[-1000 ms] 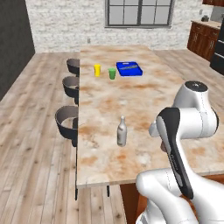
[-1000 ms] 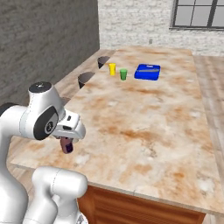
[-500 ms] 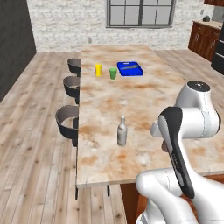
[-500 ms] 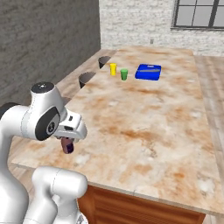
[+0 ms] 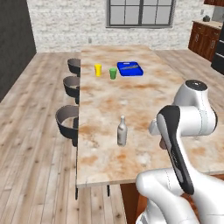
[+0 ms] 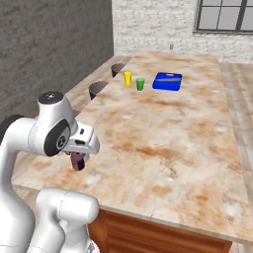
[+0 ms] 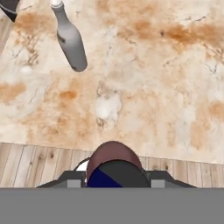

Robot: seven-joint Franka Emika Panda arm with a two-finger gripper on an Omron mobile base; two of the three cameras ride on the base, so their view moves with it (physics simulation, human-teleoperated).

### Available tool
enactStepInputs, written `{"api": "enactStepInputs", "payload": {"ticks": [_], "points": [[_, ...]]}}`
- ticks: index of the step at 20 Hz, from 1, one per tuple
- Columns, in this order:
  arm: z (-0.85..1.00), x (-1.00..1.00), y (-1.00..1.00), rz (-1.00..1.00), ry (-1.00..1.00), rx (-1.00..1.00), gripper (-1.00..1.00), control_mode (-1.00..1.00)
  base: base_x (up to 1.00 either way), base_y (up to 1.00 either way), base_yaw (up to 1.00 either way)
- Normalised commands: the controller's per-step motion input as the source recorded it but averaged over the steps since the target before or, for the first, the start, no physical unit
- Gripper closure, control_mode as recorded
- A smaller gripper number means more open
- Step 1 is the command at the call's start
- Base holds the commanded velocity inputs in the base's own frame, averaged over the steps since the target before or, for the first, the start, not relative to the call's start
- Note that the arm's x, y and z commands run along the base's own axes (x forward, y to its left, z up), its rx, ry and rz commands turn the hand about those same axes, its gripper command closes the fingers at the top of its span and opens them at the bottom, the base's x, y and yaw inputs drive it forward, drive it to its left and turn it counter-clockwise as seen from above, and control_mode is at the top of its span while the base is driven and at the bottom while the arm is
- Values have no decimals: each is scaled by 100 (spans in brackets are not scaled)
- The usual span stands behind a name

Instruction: Place the drinks on the dining counter in a tight cluster.

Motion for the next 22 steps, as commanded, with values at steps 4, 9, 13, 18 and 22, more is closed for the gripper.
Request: {"api": "enactStepInputs", "payload": {"ticks": [4, 9, 13, 18, 22], "points": [[0, 87, 0, 21, 4, 0, 100, -100, 0, 0, 0], [-14, 97, 0, 27, 0, -4, 100, -100, 0, 0, 0], [-8, 99, 0, 34, -1, 0, 100, -100, 0, 0, 0], [-4, 57, -4, 31, 0, -1, 100, -100, 0, 0, 0], [-10, 5, 0, 19, 0, -4, 100, -100, 0, 0, 0]]}}
